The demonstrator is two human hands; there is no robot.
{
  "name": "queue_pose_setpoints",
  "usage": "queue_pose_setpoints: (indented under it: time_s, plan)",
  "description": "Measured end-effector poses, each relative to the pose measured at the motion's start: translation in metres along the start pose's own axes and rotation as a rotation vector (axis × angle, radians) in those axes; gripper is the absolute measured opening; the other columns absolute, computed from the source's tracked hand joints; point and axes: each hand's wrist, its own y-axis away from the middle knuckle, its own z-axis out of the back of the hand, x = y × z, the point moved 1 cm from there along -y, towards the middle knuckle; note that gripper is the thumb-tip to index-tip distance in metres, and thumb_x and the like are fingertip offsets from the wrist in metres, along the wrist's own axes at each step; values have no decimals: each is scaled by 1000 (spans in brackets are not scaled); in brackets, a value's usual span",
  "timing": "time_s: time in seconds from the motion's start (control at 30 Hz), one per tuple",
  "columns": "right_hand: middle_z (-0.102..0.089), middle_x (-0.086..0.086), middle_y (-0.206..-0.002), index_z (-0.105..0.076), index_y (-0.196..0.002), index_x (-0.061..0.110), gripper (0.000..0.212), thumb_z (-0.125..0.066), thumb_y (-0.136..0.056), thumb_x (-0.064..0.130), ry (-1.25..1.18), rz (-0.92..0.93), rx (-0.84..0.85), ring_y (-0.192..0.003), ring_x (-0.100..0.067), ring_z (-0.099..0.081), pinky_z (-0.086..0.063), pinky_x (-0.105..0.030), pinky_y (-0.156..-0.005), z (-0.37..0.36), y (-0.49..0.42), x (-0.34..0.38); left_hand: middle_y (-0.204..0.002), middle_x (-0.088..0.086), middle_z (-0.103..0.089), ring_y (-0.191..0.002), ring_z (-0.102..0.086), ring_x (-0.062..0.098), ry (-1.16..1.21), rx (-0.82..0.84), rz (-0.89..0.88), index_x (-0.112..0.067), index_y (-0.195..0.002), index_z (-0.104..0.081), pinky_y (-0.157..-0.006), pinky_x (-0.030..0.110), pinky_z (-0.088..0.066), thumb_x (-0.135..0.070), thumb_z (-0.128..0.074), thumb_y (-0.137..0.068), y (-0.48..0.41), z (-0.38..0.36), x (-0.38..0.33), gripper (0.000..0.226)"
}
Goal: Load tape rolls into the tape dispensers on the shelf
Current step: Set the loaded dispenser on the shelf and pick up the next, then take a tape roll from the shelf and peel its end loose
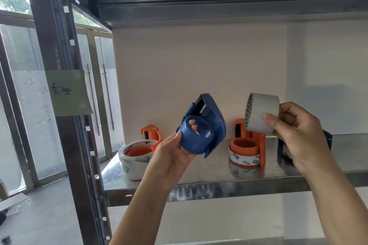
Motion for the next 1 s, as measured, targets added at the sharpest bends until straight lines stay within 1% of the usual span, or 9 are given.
queue_pose_setpoints:
  time_s: [0.13, 0.23, 0.37, 0.5, 0.6, 0.7, 0.77, 0.9, 1.0]
  plan:
    - [-71, 0, -79, -60, -80, 15, 10, -67, -83, 9, -6, 5, 11, -76, -9, -68, -53, -28, -67, -2, 2, -3, -91, 15, -74, -84, -71, 29, 65, -145, 162, 1, -109, -59, -77, 45, -55, -7, -35, -98, -4, 4, 16, 27]
    - [-71, 2, -80, -60, -82, 15, 9, -68, -83, 10, -4, 6, 19, -77, -7, -68, -51, -19, -62, -2, 3, -5, -83, 18, -73, -89, -65, 31, 86, -234, 236, 1, -102, -58, -77, 47, -56, -4, -32, -99, -7, 6, 19, 26]
    - [-71, -3, -84, -61, -83, 13, 8, -68, -82, 10, -9, 2, 23, -84, -16, -68, -53, -31, -72, -1, 5, -6, -109, 24, -59, -98, -58, 35, 148, -356, 314, 2, -120, -49, -81, 50, -47, -4, -34, -97, -13, 12, 19, 28]
    - [-72, -2, -83, -61, -85, 11, 8, -68, -82, 11, -11, -11, 43, -86, -17, -68, -54, -33, -73, -2, 6, -7, -134, 24, -47, -114, -53, 36, 86, -348, 381, -2, -131, -41, -85, 47, -51, -29, -45, -95, -20, 23, 17, 46]
    - [-72, -2, -86, -60, -88, 10, 10, -68, -82, 13, -22, -23, 55, -88, -18, -68, -53, -31, -71, -2, 8, -6, -133, 21, -46, -106, -55, 33, -75, -331, 354, -4, -133, -42, -70, 38, -59, -22, -56, -90, -25, 24, 17, 48]
    - [-72, -1, -83, -61, -87, 11, 9, -68, -82, 12, -41, -28, 56, -85, -16, -69, -54, -30, -70, 0, 10, -5, -127, 22, -49, -112, -56, 37, -300, -450, 295, -2, -129, -43, -91, 49, -52, -12, -60, -89, -29, 23, 18, 44]
    - [-72, 1, -81, -61, -86, 11, 9, -69, -82, 12, -37, -29, 62, -83, -13, -69, -54, -29, -70, 0, 10, -5, -119, 20, -55, -108, -58, 35, -460, -517, 266, 0, -125, -46, -93, 49, -51, -15, -58, -92, -28, 20, 19, 38]
    - [-72, 2, -78, -60, -84, 10, 9, -69, -82, 11, -47, -46, 81, -79, -10, -68, -54, -29, -71, 1, 13, -4, -110, 8, -63, -91, -61, 19, -1040, -542, 145, -4, -126, -52, -68, 23, -52, -20, -48, -97, -17, 7, 18, 33]
    - [-71, 0, -79, -60, -83, 9, 9, -69, -82, 10, -64, -55, 90, -80, -14, -68, -54, -31, -72, 3, 16, -3, -116, -3, -61, -87, -59, 7, -1135, -529, -131, -13, -134, -47, -63, 5, -46, -15, -53, -95, -10, -6, 13, 40]
